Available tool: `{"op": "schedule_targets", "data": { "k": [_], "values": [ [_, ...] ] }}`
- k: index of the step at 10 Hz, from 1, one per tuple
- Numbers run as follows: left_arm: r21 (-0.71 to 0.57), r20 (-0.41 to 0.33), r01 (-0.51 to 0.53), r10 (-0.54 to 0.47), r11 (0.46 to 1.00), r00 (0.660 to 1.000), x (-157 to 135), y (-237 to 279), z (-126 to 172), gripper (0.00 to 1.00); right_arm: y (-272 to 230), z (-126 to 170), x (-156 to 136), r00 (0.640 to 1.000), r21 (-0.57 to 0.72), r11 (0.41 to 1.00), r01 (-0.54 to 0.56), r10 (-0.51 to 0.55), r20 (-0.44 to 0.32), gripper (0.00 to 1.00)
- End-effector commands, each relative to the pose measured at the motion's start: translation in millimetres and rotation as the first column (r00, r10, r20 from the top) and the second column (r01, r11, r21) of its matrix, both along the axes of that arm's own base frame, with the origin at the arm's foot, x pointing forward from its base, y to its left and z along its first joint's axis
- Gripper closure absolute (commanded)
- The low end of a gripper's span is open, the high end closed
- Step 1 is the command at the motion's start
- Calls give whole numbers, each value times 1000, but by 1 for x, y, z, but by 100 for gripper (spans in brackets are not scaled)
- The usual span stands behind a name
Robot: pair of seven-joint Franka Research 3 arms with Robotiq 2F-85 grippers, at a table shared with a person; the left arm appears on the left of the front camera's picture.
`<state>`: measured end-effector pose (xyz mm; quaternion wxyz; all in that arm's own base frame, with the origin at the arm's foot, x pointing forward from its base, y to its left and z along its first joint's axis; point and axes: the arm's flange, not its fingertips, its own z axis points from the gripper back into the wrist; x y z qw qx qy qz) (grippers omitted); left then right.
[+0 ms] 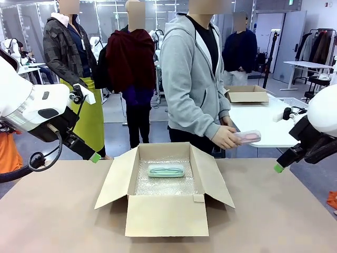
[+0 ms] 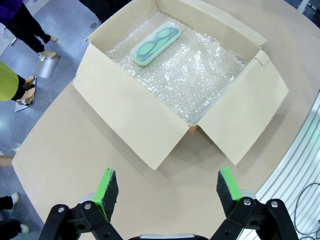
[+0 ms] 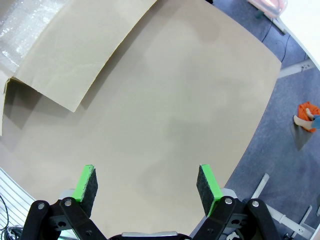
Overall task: Pack the glasses set securely to prepare it for shipping.
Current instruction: Put the Glasses case from the right side of the table into the Package Box.
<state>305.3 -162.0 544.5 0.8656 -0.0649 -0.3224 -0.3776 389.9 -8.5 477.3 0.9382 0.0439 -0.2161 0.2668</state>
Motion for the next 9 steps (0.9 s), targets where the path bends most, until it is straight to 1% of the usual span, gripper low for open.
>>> {"op": "schedule_targets", "data": {
  "k": [1,8,9],
  "values": [
    [4,6,0,0,1000,1000,0,2,1,0,0,2,0,1000,0,1000,-3,3,-8,0],
    [4,6,0,0,1000,1000,0,2,1,0,0,0,0,1000,0,1000,0,0,0,0],
    [4,6,0,0,1000,1000,0,2,1,0,3,-2,11,999,-7,999,-32,32,-31,0]
  ]
}}
